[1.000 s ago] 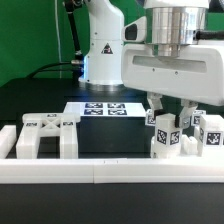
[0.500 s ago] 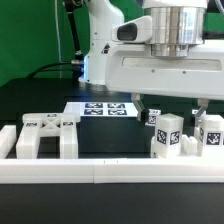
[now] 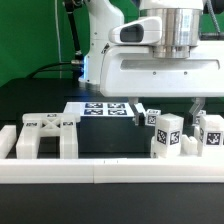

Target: Assemble chair

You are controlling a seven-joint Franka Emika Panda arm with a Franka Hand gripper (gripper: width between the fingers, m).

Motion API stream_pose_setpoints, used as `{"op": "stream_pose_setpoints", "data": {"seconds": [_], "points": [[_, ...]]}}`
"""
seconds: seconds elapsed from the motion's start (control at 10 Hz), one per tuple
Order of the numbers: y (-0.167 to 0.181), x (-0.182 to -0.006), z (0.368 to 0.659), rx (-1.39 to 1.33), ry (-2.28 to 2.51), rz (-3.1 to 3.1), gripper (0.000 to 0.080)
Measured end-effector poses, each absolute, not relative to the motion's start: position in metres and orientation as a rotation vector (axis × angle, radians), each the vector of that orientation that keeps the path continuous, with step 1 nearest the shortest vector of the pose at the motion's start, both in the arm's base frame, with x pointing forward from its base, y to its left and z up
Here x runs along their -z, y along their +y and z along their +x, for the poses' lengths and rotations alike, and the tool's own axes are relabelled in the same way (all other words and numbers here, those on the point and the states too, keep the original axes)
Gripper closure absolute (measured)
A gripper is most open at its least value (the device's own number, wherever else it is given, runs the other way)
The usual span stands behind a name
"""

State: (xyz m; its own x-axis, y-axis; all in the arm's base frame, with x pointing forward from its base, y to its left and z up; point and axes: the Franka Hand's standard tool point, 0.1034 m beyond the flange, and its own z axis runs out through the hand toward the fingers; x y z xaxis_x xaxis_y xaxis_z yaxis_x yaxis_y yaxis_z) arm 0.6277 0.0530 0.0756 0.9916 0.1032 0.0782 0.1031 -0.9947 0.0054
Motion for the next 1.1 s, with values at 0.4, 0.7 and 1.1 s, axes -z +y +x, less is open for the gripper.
{"op": "stream_pose_setpoints", "data": {"seconds": [0.4,0.7,1.1], "points": [[0.0558,-0.0759,0.6279,-0.114,0.593,3.046,0.015],[0.0552,-0.0756,0.6277,-0.109,0.657,3.027,0.02],[0.0552,-0.0756,0.6277,-0.111,0.57,3.048,0.0508]]}}
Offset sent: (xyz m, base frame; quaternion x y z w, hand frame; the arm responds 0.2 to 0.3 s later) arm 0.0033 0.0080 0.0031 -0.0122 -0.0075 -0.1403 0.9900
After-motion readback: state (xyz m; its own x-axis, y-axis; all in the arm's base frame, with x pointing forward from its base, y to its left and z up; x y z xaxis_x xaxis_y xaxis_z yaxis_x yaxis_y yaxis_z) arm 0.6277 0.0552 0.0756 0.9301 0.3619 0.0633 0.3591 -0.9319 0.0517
